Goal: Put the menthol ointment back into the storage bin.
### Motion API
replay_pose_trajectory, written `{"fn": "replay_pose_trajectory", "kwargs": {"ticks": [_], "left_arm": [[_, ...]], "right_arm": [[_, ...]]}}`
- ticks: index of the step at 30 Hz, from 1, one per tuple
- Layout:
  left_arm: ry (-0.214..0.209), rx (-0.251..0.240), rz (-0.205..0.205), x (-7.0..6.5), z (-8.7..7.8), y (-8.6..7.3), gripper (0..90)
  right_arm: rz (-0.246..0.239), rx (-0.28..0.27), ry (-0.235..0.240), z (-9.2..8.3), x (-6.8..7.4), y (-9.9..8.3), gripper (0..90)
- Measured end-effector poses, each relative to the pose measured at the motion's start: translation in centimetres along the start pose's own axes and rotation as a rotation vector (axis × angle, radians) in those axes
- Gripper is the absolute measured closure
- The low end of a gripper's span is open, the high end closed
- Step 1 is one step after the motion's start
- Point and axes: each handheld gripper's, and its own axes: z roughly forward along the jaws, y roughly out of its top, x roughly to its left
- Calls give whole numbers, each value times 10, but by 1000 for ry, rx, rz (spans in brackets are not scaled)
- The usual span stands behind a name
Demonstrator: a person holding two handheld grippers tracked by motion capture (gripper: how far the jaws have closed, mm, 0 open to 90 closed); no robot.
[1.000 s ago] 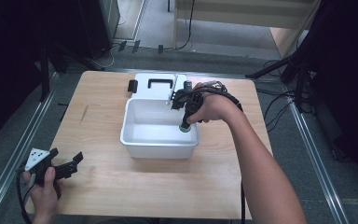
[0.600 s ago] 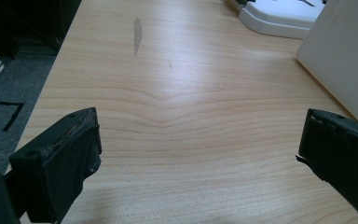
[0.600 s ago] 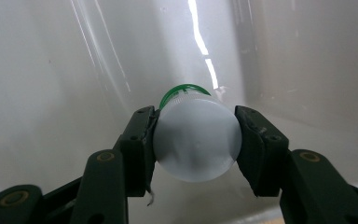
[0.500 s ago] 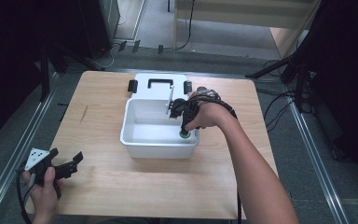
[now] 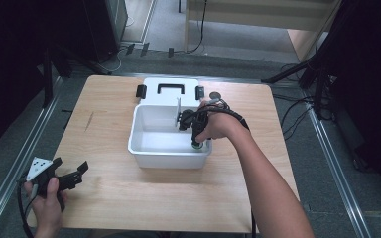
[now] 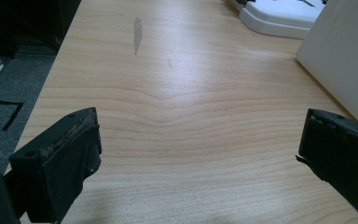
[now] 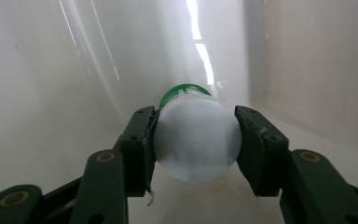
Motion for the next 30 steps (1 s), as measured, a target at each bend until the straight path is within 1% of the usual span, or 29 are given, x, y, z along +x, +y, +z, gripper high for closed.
{"fn": "replay_pose_trajectory", "kwargs": {"ticks": [2, 4, 5, 8, 11, 13, 16, 18, 24, 30], "left_arm": [[0, 0, 1, 0, 0, 0, 0], [0, 0, 0, 0, 0, 0, 0], [-1, 1, 0, 0, 0, 0, 0], [-1, 1, 0, 0, 0, 0, 0], [-2, 0, 1, 0, 0, 0, 0], [-2, 0, 1, 0, 0, 0, 0], [-1, -2, 2, 0, 0, 0, 0], [-1, -2, 1, 0, 0, 0, 0], [-1, -1, 1, 0, 0, 0, 0], [-1, -1, 1, 0, 0, 0, 0]], "right_arm": [[-15, 5, -5, 3, 2, 2, 516], [-19, 22, -9, 5, 2, 3, 516], [-23, 46, -15, 8, 3, 5, 516], [-18, 48, -16, 10, 3, 7, 516], [-28, 72, -8, 14, 5, 9, 515], [-34, 78, -16, 14, 5, 10, 515], [-34, 83, -15, 14, 5, 10, 514], [-26, 80, -11, 15, 5, 10, 514], [-32, 104, -20, 15, 6, 10, 511], [-27, 102, -21, 16, 7, 10, 504]]}}
